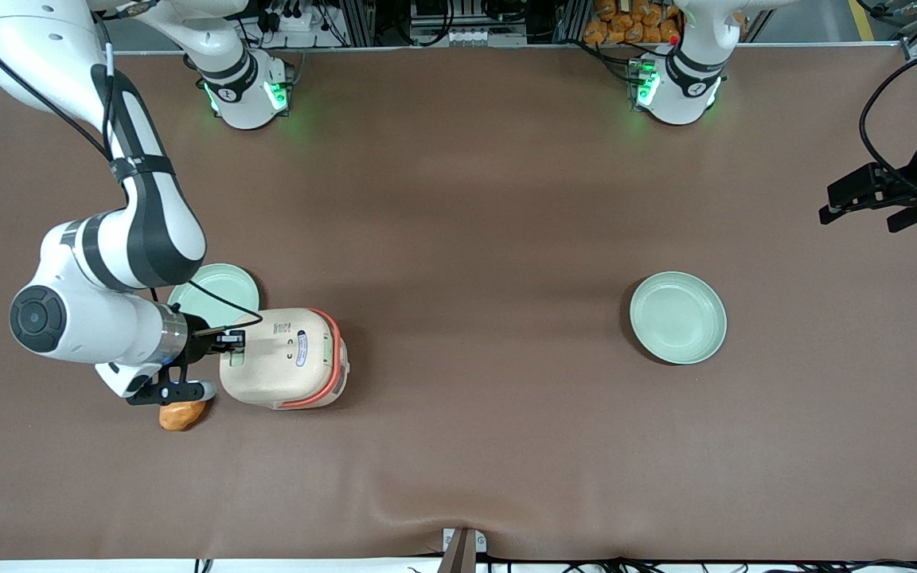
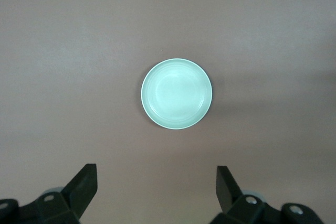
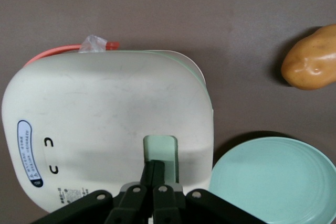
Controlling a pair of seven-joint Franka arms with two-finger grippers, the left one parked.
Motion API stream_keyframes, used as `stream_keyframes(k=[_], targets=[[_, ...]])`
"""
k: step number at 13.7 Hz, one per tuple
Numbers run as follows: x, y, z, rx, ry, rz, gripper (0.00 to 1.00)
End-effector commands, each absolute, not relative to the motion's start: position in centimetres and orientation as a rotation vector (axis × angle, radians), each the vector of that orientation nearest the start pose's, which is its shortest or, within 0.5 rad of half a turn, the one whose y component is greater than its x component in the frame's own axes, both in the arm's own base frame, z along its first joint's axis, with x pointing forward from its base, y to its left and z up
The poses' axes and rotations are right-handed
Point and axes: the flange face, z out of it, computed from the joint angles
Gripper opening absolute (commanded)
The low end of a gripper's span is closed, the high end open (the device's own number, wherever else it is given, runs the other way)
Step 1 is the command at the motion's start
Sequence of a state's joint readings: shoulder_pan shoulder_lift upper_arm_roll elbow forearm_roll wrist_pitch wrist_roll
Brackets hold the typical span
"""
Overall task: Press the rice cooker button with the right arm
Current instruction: 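Press down on the rice cooker's lid release button with the right gripper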
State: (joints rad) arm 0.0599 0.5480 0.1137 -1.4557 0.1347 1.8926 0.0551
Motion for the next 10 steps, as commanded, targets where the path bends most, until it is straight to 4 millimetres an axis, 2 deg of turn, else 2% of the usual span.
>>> stream_keyframes(k=[1,3,5,7,9,10], targets=[[68.9,11.5,35.5,-2.963,-0.055,0.192,0.05],[68.9,11.7,36.0,-2.964,-0.035,0.185,0.07],[69.0,11.7,37.5,-2.965,-0.035,0.158,0.18],[69.3,11.7,39.0,-2.966,-0.042,0.158,0.24],[69.2,11.8,41.4,-2.964,-0.055,0.149,0.38],[69.0,11.8,42.8,-2.965,-0.061,0.140,0.53]])
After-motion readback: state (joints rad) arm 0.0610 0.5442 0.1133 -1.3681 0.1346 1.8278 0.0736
